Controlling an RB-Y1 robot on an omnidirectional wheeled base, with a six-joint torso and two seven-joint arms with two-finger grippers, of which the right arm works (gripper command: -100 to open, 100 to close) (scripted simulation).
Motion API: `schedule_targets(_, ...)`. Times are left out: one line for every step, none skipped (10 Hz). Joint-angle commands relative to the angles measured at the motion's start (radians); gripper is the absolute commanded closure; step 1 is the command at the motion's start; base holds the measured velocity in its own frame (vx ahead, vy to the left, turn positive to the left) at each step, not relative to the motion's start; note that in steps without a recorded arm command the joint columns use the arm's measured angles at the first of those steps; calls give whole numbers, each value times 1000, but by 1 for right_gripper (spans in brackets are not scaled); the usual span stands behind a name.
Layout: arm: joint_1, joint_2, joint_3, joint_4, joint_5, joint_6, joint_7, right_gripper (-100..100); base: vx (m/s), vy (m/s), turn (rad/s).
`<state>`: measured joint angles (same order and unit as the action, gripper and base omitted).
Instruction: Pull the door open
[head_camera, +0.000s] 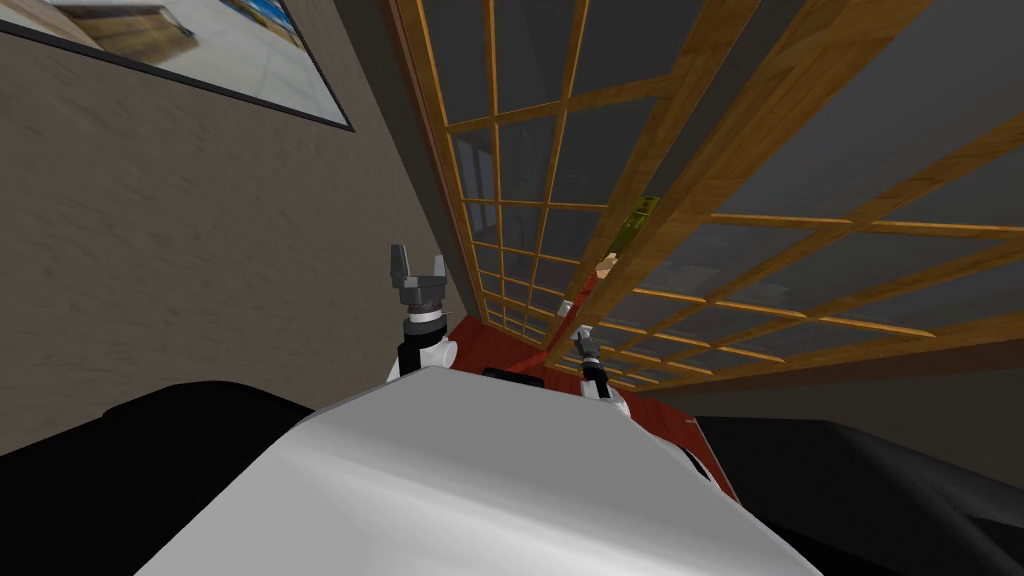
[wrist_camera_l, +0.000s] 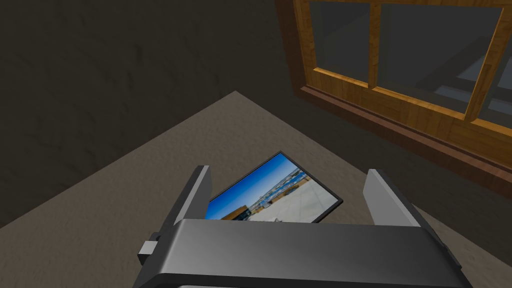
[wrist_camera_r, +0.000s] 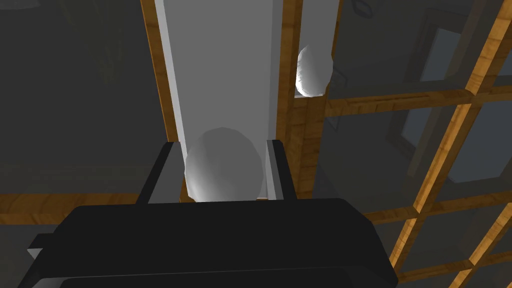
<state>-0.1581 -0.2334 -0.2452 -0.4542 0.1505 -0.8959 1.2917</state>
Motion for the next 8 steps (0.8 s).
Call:
schedule_targets(5,-1,5,-3,-13,0,-29,100,-30,-11,74)
schedule_targets(8,-1,8,-5,-20,0,-46,100,-53,-17,81)
schedule_targets(10,-1,10,-7,-26,0,-60,100,-55,-14,47)
schedule_targets(14,-2,14,-10,-38,-1,-88,100,-55,-18,69)
schedule_targets(16,-2,17,-12,-44,-1,-102,100,-56,-18,59)
schedule_targets(21,-3,22,-16,-58,-1,-135,100,-56,-25,72)
schedule_targets(24,-4,25,-19,-66,-1,-155,100,-53,-19,73)
schedule_targets(26,-4,29,-21,-75,-1,-176,100,-46,-9,66)
